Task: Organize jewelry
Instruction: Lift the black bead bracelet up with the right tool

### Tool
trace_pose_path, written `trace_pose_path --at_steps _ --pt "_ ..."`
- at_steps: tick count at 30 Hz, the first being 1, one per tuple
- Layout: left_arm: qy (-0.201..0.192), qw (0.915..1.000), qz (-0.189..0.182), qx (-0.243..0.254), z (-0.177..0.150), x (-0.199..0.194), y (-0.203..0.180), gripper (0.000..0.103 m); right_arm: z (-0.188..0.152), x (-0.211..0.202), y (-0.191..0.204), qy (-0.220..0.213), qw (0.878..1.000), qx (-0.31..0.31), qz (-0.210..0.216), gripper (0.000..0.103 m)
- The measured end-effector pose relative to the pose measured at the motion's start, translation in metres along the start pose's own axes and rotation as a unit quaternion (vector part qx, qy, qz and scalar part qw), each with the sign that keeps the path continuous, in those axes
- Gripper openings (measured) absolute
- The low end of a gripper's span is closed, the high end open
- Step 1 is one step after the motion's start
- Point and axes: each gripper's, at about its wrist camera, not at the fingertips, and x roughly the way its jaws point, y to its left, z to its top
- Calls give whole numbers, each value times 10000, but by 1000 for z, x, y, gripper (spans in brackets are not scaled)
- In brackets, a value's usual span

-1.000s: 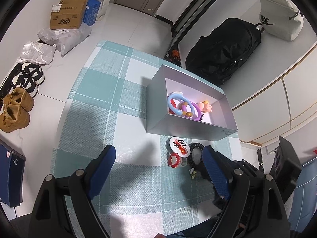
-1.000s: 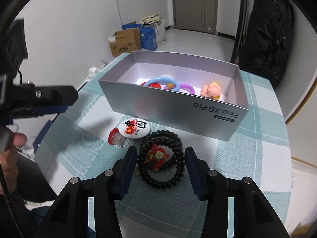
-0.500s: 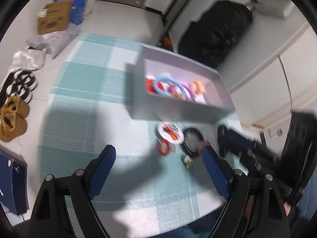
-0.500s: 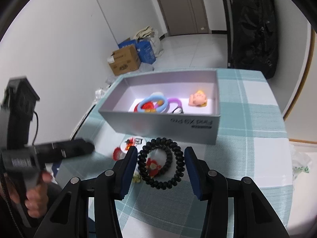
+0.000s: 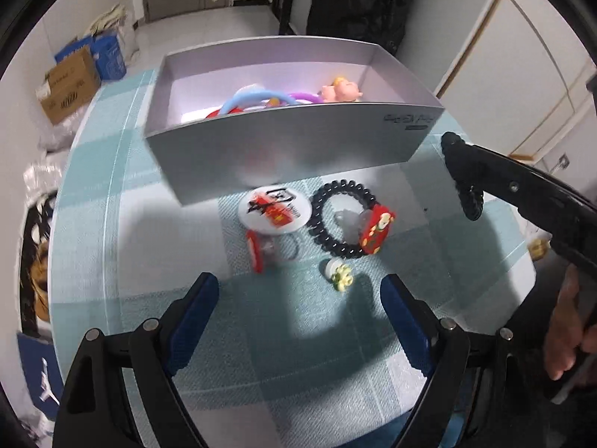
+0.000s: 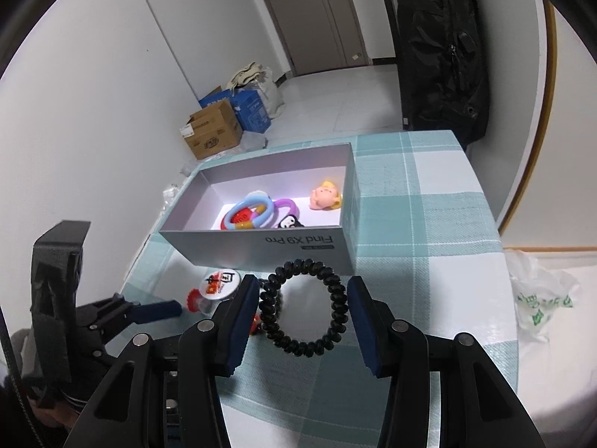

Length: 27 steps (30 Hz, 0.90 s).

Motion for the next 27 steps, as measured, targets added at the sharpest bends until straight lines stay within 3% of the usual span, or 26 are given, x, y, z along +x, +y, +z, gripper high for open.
trace_pose_path --at_steps 3,5,9,14,17,18,27 --pt "-16 9999 152 38 0 2 -3 82 0 1 -1 51 10000 34 -15 47" --pt "-66 9994 328 57 0 1 -3 73 1 1 -1 66 10000 63 -41 47" --pt "-186 9983 552 83 -3 -1 -4 65 11 2 -9 44 9996 269 -30 47" --pt "-314 9979 505 273 -2 -1 -14 33 18 0 -15 25 9979 650 53 47" --pt "-306 9975 549 336 -1 0 -18 31 17 0 -8 23 9975 703 -62 47" --pt "-283 9980 469 310 0 0 -18 23 17 1 -6 24 9975 706 -98 47" --pt "-268 9991 274 194 5 -1 -11 21 14 9 3 59 9966 745 -353 47"
